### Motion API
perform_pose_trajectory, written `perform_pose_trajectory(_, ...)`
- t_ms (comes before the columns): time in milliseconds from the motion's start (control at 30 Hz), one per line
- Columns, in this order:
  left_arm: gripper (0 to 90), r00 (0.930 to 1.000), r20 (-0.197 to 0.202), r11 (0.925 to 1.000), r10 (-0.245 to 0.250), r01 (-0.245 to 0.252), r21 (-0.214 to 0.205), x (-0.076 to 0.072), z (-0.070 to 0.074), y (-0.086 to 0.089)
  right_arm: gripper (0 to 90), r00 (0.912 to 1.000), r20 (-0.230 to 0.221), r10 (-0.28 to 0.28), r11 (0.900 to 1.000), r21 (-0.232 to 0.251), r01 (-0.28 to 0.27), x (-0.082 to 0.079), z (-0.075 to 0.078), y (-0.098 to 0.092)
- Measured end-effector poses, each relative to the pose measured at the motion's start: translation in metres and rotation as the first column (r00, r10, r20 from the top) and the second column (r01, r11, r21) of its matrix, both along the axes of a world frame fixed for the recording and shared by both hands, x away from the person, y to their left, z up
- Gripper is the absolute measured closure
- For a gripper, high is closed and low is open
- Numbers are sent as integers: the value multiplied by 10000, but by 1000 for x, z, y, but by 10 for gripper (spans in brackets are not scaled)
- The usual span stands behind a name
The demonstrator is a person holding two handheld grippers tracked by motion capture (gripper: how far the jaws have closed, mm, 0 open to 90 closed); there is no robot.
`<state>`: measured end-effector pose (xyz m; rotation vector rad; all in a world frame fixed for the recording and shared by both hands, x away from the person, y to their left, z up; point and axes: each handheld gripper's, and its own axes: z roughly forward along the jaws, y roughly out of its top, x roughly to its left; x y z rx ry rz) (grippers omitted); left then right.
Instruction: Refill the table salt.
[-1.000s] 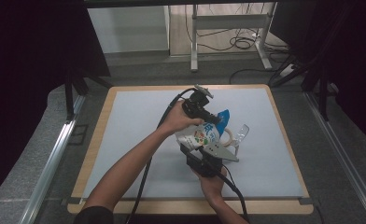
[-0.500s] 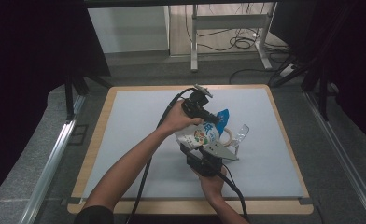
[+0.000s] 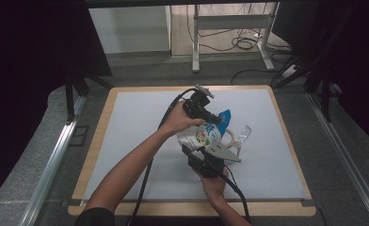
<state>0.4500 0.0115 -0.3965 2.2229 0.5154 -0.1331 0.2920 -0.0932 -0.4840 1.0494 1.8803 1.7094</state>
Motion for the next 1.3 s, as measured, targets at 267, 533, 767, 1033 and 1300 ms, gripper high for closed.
perform_pose_trajectory(267,900,10000,-7,10000,24,-24,-35,2,0,0,611,10000,4,-11,10000,-4,11,1,0,0)
perform_pose_trajectory(533,900,10000,32,9999,-87,87,-77,6,3,-2,613,9998,42,-183,9998,92,182,4,2,0)
perform_pose_trajectory(767,900,10000,-53,10000,8,-8,-67,10,1,2,616,9998,-60,-213,9995,235,214,8,1,4)
perform_pose_trajectory(1033,900,10000,-44,10000,16,-16,-23,9,2,1,617,9999,-3,-167,9997,175,167,8,1,2)
perform_pose_trajectory(1300,900,10000,-13,10000,20,-20,48,8,2,-1,618,9999,6,-113,9998,177,113,7,1,0)
